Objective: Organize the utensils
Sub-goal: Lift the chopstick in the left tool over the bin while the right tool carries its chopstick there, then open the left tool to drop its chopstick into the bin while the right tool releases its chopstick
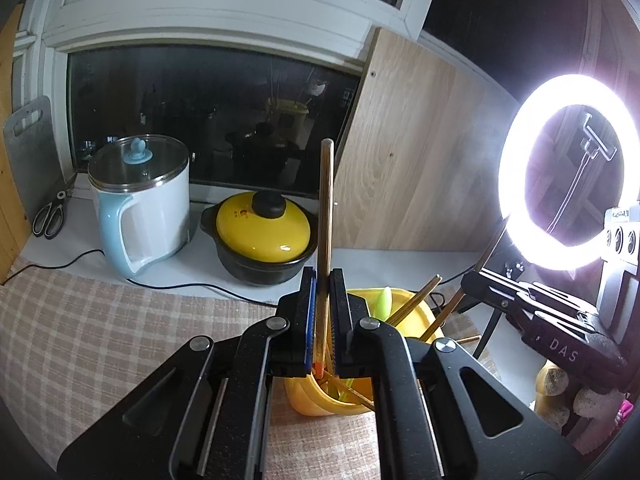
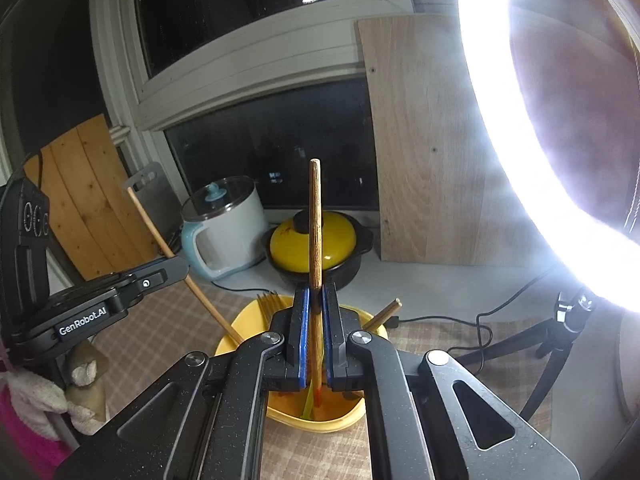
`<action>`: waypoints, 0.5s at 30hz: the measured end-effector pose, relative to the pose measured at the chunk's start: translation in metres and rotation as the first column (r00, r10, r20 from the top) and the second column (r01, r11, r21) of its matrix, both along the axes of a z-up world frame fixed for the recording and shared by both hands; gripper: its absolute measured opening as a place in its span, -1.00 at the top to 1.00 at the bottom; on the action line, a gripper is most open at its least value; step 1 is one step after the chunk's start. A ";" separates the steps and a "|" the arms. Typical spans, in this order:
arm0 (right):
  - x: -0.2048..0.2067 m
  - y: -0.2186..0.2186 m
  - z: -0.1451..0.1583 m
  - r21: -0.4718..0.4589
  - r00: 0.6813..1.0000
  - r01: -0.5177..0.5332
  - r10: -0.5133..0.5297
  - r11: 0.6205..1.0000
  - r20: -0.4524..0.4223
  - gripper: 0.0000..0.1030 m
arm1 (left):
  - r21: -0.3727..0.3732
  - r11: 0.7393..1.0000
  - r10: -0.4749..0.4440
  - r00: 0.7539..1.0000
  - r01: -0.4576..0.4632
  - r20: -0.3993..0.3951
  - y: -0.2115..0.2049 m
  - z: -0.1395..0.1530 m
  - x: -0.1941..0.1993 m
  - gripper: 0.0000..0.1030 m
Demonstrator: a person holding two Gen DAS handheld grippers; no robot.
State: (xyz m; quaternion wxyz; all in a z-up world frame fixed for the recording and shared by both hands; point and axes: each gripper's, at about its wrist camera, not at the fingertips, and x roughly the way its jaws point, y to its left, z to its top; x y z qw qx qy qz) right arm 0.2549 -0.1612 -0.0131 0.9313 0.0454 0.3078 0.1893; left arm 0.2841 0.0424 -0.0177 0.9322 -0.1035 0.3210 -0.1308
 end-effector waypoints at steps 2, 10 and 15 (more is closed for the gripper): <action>0.000 0.001 -0.005 -0.004 1.000 -0.003 0.003 1.000 -0.012 0.91 | 0.005 1.000 -0.004 1.000 0.004 -0.007 -0.001 -0.003 0.002 0.92; 0.000 0.001 -0.019 -0.009 0.999 -0.013 0.012 1.000 -0.053 0.91 | 0.016 1.000 -0.015 1.000 0.015 -0.017 -0.005 -0.010 0.005 0.92; -0.004 -0.001 -0.026 -0.007 0.997 -0.019 0.019 1.000 -0.076 0.91 | 0.018 1.000 -0.021 1.000 0.022 -0.020 -0.007 -0.011 0.006 0.92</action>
